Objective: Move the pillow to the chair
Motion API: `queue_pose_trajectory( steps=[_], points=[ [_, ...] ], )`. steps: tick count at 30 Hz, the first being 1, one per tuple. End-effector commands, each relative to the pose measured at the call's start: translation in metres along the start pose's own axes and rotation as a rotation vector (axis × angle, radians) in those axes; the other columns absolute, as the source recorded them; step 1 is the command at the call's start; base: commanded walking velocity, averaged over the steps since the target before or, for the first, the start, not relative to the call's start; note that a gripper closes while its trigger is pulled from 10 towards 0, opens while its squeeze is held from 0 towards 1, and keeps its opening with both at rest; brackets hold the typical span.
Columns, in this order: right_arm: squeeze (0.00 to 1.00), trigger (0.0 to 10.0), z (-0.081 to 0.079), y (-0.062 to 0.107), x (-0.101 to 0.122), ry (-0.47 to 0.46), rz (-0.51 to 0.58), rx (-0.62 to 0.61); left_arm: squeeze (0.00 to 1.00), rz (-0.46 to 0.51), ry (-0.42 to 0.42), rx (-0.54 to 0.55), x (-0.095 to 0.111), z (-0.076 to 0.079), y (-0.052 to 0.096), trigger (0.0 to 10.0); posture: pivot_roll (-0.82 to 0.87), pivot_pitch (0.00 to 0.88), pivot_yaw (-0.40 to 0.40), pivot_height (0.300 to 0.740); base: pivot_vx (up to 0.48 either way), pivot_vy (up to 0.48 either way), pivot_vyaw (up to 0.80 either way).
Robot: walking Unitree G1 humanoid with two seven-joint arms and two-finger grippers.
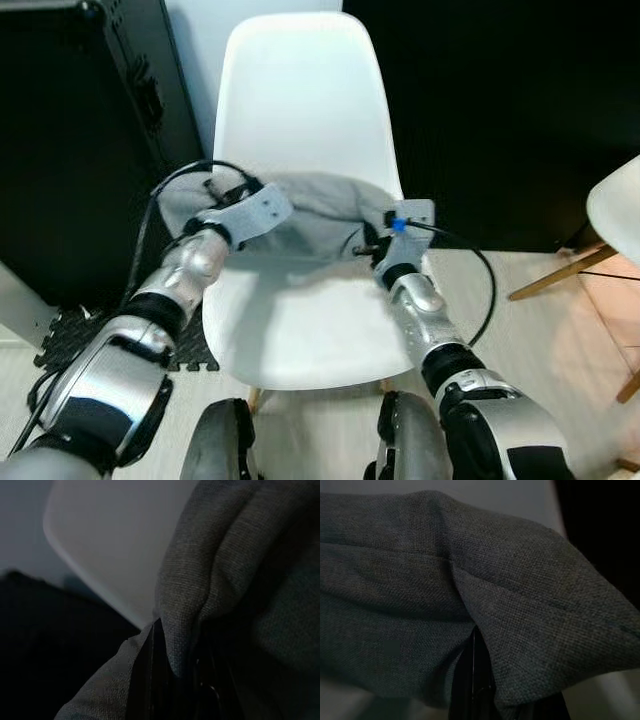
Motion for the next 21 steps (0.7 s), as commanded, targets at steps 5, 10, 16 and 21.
queue_pose_trajectory(
  steps=[5, 10, 16, 21],
  points=[
    [0.00, 10.0, 0.031, 0.004, 0.001, 0.006, 0.026, -0.185, 0.00, 0.152, -0.098, 0.042, 0.029, 0.002, -0.010, 10.0, 0.04, 0.237, -0.010, 0.560, 0.000, 0.000, 0.00],
    [0.00, 10.0, 0.043, 0.007, 0.001, 0.024, 0.043, -0.252, 0.00, 0.262, -0.138, 0.072, 0.046, 0.009, -0.011, 10.0, 0.04, 0.235, -0.002, 0.560, 0.000, 0.000, 0.00],
    [0.00, 10.0, 0.026, 0.017, -0.026, 0.099, -0.071, -0.103, 0.00, 0.119, -0.145, -0.183, 0.012, 0.054, 0.009, 10.0, 0.04, 0.229, -0.001, 0.560, 0.000, 0.000, 0.00],
    [0.00, 10.0, 0.020, 0.027, -0.044, 0.163, -0.138, -0.037, 0.00, 0.047, -0.136, -0.325, -0.012, 0.077, 0.029, 10.0, 0.05, 0.228, -0.007, 0.560, 0.000, 0.000, 0.00]
  ],
)
Point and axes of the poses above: a point about 5 cm out from each wrist's last joint towards the gripper, its own y axis pointing back from the gripper into the wrist, its own x axis along the axis of the wrist's last joint, z = x × y, the point moved 1 cm from there along -y, pointing out of the wrist towards the gripper, and after that the axes turned 15 degrees about y, right-handed, at the moved point
